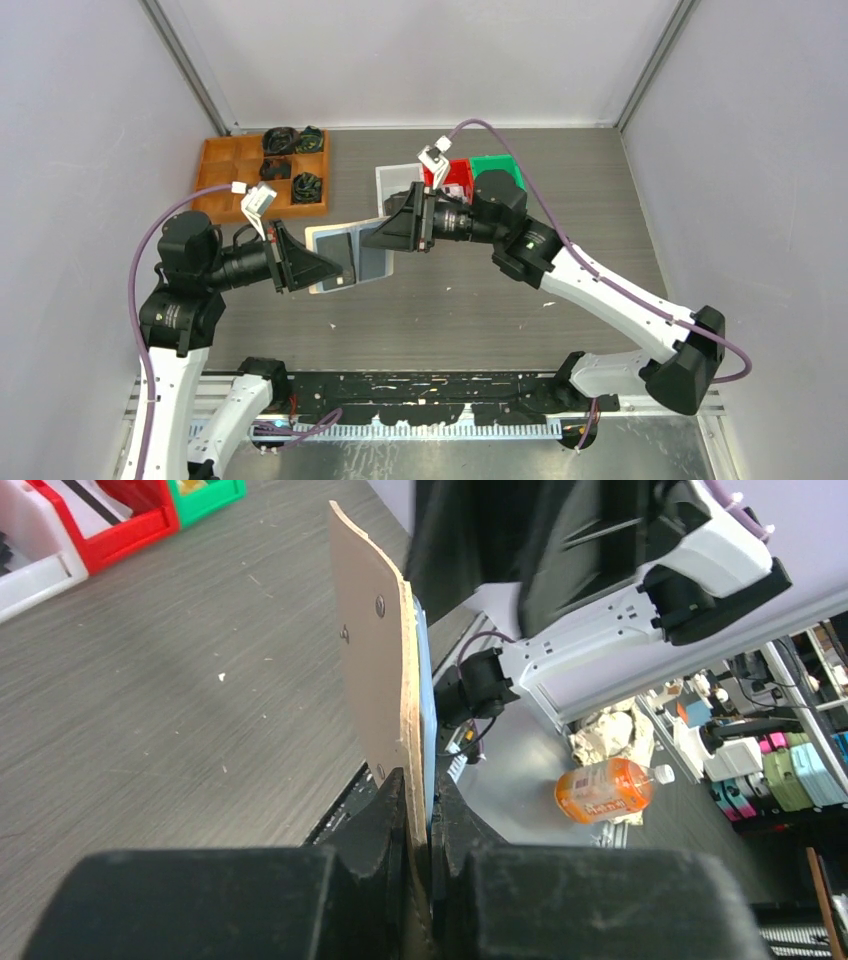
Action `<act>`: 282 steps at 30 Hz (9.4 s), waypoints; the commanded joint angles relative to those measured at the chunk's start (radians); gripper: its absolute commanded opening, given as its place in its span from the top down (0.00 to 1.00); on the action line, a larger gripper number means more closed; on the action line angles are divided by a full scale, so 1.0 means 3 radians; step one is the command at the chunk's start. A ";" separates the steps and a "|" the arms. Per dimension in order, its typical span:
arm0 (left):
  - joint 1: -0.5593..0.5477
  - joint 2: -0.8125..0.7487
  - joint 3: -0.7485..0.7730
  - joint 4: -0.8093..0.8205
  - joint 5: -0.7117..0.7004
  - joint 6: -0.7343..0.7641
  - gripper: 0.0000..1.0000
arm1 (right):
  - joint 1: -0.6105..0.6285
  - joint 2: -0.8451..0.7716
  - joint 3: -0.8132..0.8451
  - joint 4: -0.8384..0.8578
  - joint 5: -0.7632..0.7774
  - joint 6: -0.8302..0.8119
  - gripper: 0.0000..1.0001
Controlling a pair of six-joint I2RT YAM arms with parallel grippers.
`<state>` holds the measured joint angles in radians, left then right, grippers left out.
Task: Take the credit cards out of the card holder
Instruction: Remove the credit card from the card holder, then place the credit card in the storage box, then remove the credit card from the card holder.
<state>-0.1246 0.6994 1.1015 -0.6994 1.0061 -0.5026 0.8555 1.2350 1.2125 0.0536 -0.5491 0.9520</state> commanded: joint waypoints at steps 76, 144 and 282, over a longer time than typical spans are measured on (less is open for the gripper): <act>-0.0003 -0.0100 -0.0077 0.0936 0.0372 -0.0927 1.00 | 0.0131 0.0490 -0.0741 0.3190 -0.0148 0.1602 0.80; 0.0000 -0.0264 0.0061 0.0872 0.0677 -0.0564 1.00 | -0.1144 0.3196 0.2573 -0.1629 0.0841 -0.1603 0.99; -0.0004 0.0003 -0.0230 0.1250 0.0022 -0.0877 0.55 | 0.0181 -0.0364 -0.0909 0.1551 0.0134 0.0511 0.99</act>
<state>-0.1287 0.6964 1.0401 -0.3832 1.0634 -0.7353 0.8955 1.1267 0.8562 0.5213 -0.5293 1.1240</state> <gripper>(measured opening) 0.442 0.207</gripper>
